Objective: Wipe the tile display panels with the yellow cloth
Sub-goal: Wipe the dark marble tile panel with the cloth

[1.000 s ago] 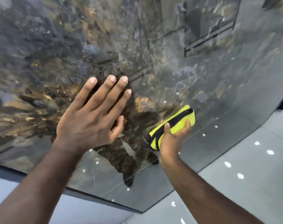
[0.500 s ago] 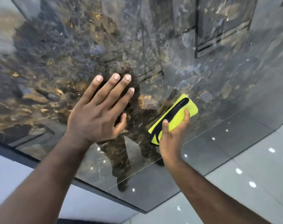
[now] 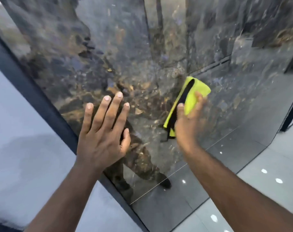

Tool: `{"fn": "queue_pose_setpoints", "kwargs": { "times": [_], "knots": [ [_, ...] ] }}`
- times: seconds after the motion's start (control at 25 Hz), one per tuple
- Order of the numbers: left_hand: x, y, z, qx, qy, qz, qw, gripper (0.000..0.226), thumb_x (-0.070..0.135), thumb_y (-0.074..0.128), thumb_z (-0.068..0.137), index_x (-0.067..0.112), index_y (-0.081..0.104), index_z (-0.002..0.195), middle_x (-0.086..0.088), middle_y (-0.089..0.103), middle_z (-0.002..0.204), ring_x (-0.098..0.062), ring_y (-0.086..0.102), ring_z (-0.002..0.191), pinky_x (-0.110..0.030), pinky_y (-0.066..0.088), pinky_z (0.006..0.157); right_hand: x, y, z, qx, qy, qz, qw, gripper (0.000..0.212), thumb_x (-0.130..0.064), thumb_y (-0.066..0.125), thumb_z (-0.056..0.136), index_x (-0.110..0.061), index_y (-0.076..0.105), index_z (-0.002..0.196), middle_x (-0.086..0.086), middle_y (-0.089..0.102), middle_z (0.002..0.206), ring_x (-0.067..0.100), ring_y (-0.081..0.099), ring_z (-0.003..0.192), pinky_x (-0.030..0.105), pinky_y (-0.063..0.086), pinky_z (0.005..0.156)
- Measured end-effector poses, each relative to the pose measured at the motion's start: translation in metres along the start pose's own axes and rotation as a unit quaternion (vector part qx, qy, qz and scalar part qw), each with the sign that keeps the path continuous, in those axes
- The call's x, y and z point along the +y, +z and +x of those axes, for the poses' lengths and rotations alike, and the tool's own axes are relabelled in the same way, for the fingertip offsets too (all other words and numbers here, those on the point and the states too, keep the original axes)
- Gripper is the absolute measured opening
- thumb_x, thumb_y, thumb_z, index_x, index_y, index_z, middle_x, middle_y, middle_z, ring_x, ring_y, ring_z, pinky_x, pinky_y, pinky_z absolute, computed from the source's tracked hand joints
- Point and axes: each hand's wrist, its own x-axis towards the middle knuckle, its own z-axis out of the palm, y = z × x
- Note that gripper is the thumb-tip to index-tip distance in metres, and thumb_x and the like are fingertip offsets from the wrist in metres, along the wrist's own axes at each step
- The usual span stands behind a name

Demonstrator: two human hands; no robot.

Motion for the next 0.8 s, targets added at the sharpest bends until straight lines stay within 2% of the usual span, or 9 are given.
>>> {"fn": "queue_pose_setpoints", "kwargs": {
  "times": [0.08, 0.12, 0.24, 0.28, 0.4, 0.48, 0.6, 0.64, 0.8],
  "knots": [
    [-0.020, -0.003, -0.005, 0.018, 0.009, -0.018, 1.000, 0.066, 0.034, 0.058, 0.101, 0.010, 0.050, 0.161, -0.015, 0.035, 0.174, -0.034, 0.030, 0.160, -0.057, 0.013, 0.135, -0.016, 0.005, -0.040, -0.112, -0.171, -0.028, 0.979, 0.058, -0.022, 0.061, 0.107, -0.026, 0.035, 0.158, 0.007, 0.023, 0.174, 0.017, 0.020, 0.161, 0.034, 0.022, 0.129],
    [-0.028, -0.005, -0.009, 0.026, 0.015, -0.020, 0.999, 0.065, 0.033, 0.058, 0.101, 0.009, 0.051, 0.161, -0.015, 0.036, 0.173, -0.035, 0.032, 0.160, -0.058, 0.015, 0.134, -0.018, 0.005, -0.042, -0.105, -0.197, -0.031, 0.974, 0.058, -0.020, 0.063, 0.105, -0.025, 0.036, 0.157, 0.004, 0.026, 0.173, 0.014, 0.023, 0.160, 0.031, 0.023, 0.129],
    [-0.041, -0.003, -0.022, 0.046, 0.038, -0.018, 0.998, 0.063, 0.031, 0.059, 0.101, 0.008, 0.054, 0.159, -0.016, 0.039, 0.172, -0.036, 0.038, 0.159, -0.060, 0.026, 0.131, -0.018, 0.015, -0.003, 0.033, 0.065, 0.058, 0.996, 0.064, -0.030, 0.062, 0.094, -0.035, 0.038, 0.154, 0.004, 0.055, 0.150, 0.022, 0.057, 0.134, 0.044, 0.045, 0.116],
    [-0.041, 0.000, -0.026, 0.050, 0.046, -0.020, 0.997, 0.062, 0.030, 0.060, 0.101, 0.007, 0.054, 0.158, -0.016, 0.040, 0.171, -0.036, 0.040, 0.158, -0.061, 0.029, 0.129, -0.026, 0.017, -0.003, 0.036, 0.095, 0.058, 0.993, 0.064, -0.030, 0.062, 0.095, -0.037, 0.037, 0.154, 0.004, 0.057, 0.148, 0.022, 0.059, 0.130, 0.043, 0.047, 0.114],
    [-0.041, 0.007, -0.031, 0.075, 0.054, -0.016, 0.996, 0.060, 0.029, 0.060, 0.101, 0.005, 0.057, 0.156, -0.016, 0.043, 0.169, -0.035, 0.043, 0.156, -0.064, 0.035, 0.125, -0.046, 0.021, -0.072, -0.121, -0.151, -0.049, 0.980, 0.063, -0.019, 0.063, 0.105, -0.021, 0.035, 0.161, -0.006, 0.030, 0.171, 0.005, 0.026, 0.158, 0.012, 0.026, 0.121],
    [-0.042, 0.011, -0.033, 0.086, 0.055, -0.011, 0.995, 0.059, 0.029, 0.060, 0.101, 0.004, 0.058, 0.154, -0.017, 0.046, 0.167, -0.034, 0.046, 0.154, -0.064, 0.037, 0.124, -0.026, 0.018, -0.087, -0.133, -0.181, -0.044, 0.974, 0.061, -0.009, 0.063, 0.105, -0.018, 0.037, 0.159, -0.001, 0.027, 0.172, 0.011, 0.024, 0.159, 0.006, 0.023, 0.119],
    [-0.041, 0.012, -0.033, 0.093, 0.056, -0.015, 0.994, 0.059, 0.030, 0.061, 0.100, 0.004, 0.059, 0.153, -0.016, 0.049, 0.165, -0.033, 0.047, 0.153, -0.062, 0.038, 0.123, -0.013, 0.022, -0.034, 0.023, 0.101, 0.040, 0.994, 0.058, -0.015, 0.057, 0.107, -0.027, 0.032, 0.158, -0.002, 0.049, 0.149, 0.016, 0.053, 0.129, 0.028, 0.042, 0.118],
    [-0.041, 0.013, -0.033, 0.094, 0.054, -0.010, 0.994, 0.059, 0.030, 0.062, 0.099, 0.004, 0.060, 0.153, -0.016, 0.050, 0.165, -0.033, 0.048, 0.152, -0.062, 0.039, 0.123, -0.017, 0.021, -0.025, 0.034, 0.118, 0.039, 0.992, 0.058, -0.022, 0.057, 0.107, -0.030, 0.031, 0.158, -0.002, 0.050, 0.149, 0.016, 0.054, 0.129, 0.039, 0.044, 0.118],
    [-0.031, 0.010, -0.036, 0.071, 0.021, -0.011, 0.997, 0.062, 0.031, 0.063, 0.099, 0.005, 0.058, 0.154, -0.014, 0.047, 0.167, -0.033, 0.045, 0.155, -0.061, 0.030, 0.127, 0.009, 0.019, -0.079, -0.074, -0.105, -0.040, 0.991, 0.062, -0.018, 0.062, 0.107, -0.021, 0.032, 0.161, 0.003, 0.033, 0.169, 0.019, 0.029, 0.158, 0.031, 0.028, 0.127]
  ]
}}
